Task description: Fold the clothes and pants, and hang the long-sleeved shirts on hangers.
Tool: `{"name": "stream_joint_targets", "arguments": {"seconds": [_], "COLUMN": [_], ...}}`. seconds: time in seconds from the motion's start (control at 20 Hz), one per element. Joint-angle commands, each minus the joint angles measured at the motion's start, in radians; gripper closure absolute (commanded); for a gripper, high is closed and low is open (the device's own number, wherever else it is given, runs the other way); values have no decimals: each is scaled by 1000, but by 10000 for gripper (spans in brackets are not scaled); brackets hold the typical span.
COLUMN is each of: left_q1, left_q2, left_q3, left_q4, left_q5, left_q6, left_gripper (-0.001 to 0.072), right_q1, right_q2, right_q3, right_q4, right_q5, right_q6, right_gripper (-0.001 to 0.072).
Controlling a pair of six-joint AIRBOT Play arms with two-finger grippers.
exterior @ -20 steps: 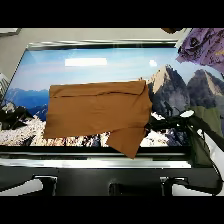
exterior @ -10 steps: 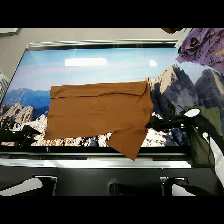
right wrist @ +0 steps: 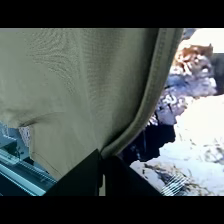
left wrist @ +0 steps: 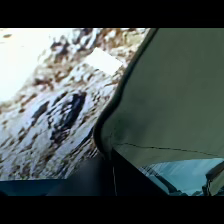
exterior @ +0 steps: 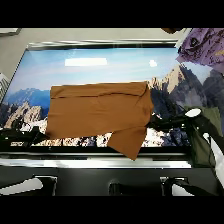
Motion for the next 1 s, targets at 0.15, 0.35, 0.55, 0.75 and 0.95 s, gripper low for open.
{"name": "stream_joint_targets", "arguments": {"seconds": [0.15, 0.35, 0.55, 0.75, 0.95], "left_q1": [-39, -145, -219, -227, -227], "left_q2": [32, 127, 206, 311, 510], "left_q3": [58, 298, 738, 1118, 1229], "left_q4": [-56, -64, -58, 54, 287], "left_q5": [-2, 40, 55, 30, -88], "left_q6": [-3, -114, -218, -373, -497], "left_gripper": [694, 696, 695, 695, 695], "right_q1": [2, 4, 4, 2, 2], "right_q2": [34, 67, 81, 203, 441], "right_q3": [19, 235, 624, 938, 1041], "right_q4": [27, 34, 19, -83, -166], "right_q5": [10, 32, 120, 171, 185], "right_q6": [1, -19, 27, 114, 203], "right_gripper": [688, 688, 688, 688, 688]}}
